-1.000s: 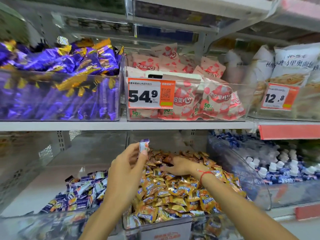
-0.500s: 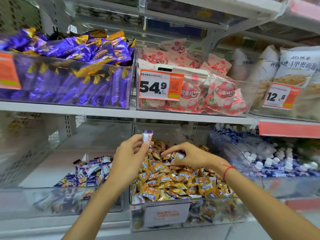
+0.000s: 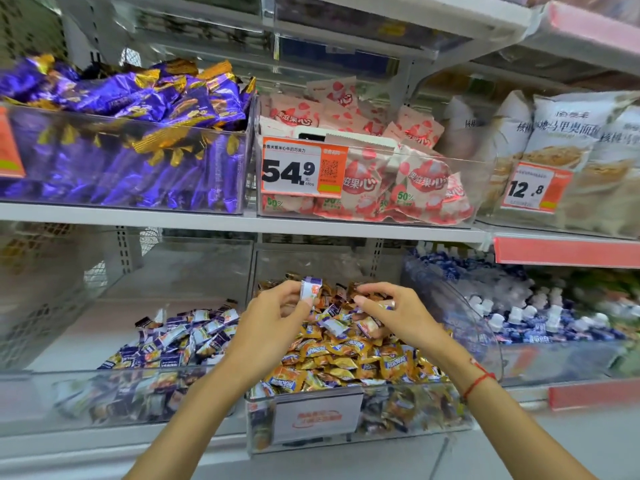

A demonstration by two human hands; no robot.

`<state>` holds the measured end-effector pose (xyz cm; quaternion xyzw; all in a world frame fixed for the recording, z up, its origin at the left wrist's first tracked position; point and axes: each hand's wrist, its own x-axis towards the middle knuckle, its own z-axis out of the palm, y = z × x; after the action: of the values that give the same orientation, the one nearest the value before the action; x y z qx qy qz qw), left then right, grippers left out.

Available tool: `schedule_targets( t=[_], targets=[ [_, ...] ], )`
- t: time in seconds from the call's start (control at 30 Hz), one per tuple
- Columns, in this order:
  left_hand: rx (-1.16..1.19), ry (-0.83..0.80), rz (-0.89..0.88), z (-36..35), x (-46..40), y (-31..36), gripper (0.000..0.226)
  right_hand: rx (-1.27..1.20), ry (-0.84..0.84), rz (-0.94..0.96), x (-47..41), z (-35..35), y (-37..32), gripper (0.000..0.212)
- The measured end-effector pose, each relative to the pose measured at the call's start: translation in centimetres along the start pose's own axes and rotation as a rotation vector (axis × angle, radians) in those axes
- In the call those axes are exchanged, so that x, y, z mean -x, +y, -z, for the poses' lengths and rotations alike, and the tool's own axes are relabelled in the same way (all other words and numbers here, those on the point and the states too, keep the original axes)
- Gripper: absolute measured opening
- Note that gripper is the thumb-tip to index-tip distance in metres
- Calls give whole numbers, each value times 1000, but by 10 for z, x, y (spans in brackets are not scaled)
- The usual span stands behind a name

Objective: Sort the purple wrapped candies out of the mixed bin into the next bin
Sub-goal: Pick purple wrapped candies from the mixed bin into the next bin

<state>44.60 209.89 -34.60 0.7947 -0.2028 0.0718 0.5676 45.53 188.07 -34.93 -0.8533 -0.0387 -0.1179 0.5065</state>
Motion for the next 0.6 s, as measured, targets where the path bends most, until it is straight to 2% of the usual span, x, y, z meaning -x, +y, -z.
schedule_targets(
  t=[0.07,0.17,0.27,0.33,0.4,0.47,0.6],
  targets=[
    [7,0,1,1,1,0,14,62,-24,33,-1,-2,0,17],
    [48,33,-20,8,5,5,13,62,-64,24,-1,-8,-14,20],
    [54,160,-6,35,8,7,11,-19,-147,33,-4,-25,-42,24],
    [-60,278,56,65,8,-3,7,-46,-185,123,-7,-51,-65,23],
    [-304,328,170,88,9,-16,21,-23,-180,282,-8,-81,-87,17],
    [-474,350,254,107,13,-26,23,59,-160,415,-14,-118,-102,15],
    [-546,249,313,120,14,-41,37,464,-187,541,-29,-165,-109,20]
  ],
)
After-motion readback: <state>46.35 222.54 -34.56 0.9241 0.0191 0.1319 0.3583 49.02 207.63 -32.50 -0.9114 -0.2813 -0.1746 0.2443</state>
